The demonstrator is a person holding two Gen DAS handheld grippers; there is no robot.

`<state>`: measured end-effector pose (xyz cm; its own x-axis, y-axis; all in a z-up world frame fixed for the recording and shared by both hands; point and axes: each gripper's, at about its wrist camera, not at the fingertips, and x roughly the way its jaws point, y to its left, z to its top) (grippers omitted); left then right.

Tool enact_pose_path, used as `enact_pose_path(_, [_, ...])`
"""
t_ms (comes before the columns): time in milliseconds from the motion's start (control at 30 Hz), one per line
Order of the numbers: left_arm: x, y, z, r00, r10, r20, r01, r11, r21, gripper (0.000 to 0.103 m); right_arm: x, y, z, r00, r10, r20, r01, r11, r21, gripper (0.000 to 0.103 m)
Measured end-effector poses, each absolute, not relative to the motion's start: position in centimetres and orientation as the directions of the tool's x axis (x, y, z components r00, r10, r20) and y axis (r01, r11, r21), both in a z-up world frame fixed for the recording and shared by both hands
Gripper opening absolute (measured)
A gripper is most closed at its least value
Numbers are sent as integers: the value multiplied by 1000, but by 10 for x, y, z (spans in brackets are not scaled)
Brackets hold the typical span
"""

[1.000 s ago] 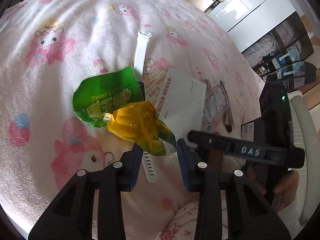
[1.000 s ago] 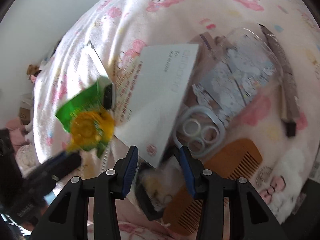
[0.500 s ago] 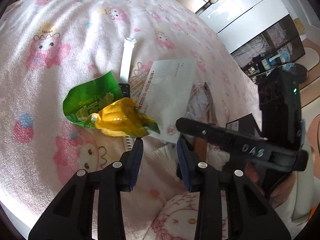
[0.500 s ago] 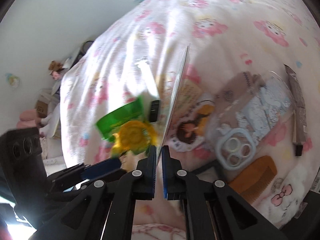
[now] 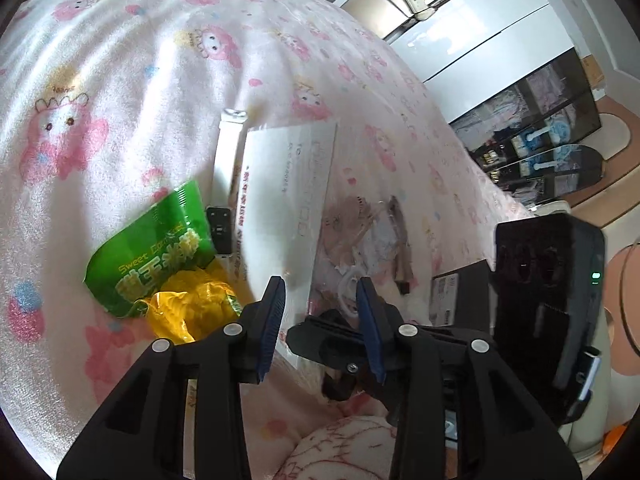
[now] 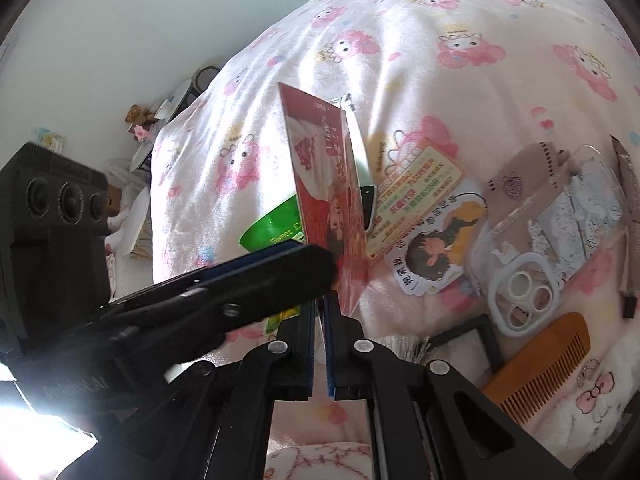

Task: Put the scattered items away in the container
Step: 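Close the left tool on the red card packet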

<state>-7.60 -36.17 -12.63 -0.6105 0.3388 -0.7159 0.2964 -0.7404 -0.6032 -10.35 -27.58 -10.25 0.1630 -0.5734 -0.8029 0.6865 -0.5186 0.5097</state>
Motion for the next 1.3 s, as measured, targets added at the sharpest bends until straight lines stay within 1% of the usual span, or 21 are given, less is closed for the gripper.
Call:
enact_pose_path(33, [-77,-362,-129,-599,321,-733,315,-748,-585,16,-103,-277,-103,168,-574,-802,689,-513,512,4])
enact_pose_path(67, [-77,-362,-131,-595,315,-739,324,-748,-580,9,-101,-276,-103,172,-570,-803,691,-511,511,5])
enact_pose_path(233, [-74,-360,-120,-613,282,-738,322,-764,-559,5,-98,-254,-103,178,-571,-802,664,-532,526,5])
enact_pose_path(300, [-72,-357,-109,-632,282,-722,302,-769,-564,0,-98,-240,-97,148,-571,-807,653,-556,514,5])
enact_pose_path(400, [-62,-351,-91,-660,283,-696,271,-774,-572,0,-100,-208,-84,111,-594,-797,629,-578,519,5])
enact_pose_path(500, [-57,-345,-86,-658,276,-701,269,-783,-561,0,-99,-181,-71,72,-624,-778,601,-595,533,5])
enact_pose_path(567, [-58,-345,-97,-620,271,-736,301,-784,-543,0,-100,-169,-67,58,-631,-774,583,-608,539,6])
enact_pose_path(633, [-56,-346,-110,-588,265,-765,335,-781,-528,0,-101,-165,-70,57,-602,-796,575,-632,519,6])
enact_pose_path(733, [-45,-348,-127,-542,218,-812,400,-783,-477,2,-101,-166,-78,76,-586,-807,571,-638,516,6])
enact_pose_path(833, [-31,-353,-138,-533,219,-817,431,-761,-485,2,-104,-167,-87,116,-572,-812,563,-636,529,7])
enact_pose_path(867, [-29,-355,-140,-534,229,-814,432,-754,-495,7,-106,-168,-91,131,-562,-816,564,-635,528,7])
enact_pose_path(900, [-27,-356,-144,-531,238,-813,433,-749,-501,15,-106,-174,-97,147,-550,-823,565,-636,526,8])
enact_pose_path(967, [-27,-356,-155,-512,259,-819,436,-743,-507,23,-107,-181,-107,164,-528,-833,566,-642,517,8])
enact_pose_path(1067, [-27,-356,-171,-488,291,-823,437,-734,-519,21,-109,-189,-121,184,-509,-841,559,-650,515,8])
enact_pose_path(1100, [-26,-356,-173,-485,298,-822,436,-732,-523,17,-109,-191,-125,191,-505,-842,557,-650,516,8])
enact_pose_path(1167, [-27,-360,-169,-501,316,-806,416,-729,-544,12,-110,-194,-130,194,-491,-849,556,-658,508,8])
enact_pose_path(1233, [-34,-368,-158,-506,286,-814,399,-759,-514,12,-112,-196,-131,190,-486,-853,556,-662,502,8])
enact_pose_path(1300, [-47,-378,-147,-480,257,-838,384,-797,-465,16,-117,-199,-130,185,-488,-853,553,-666,501,8])
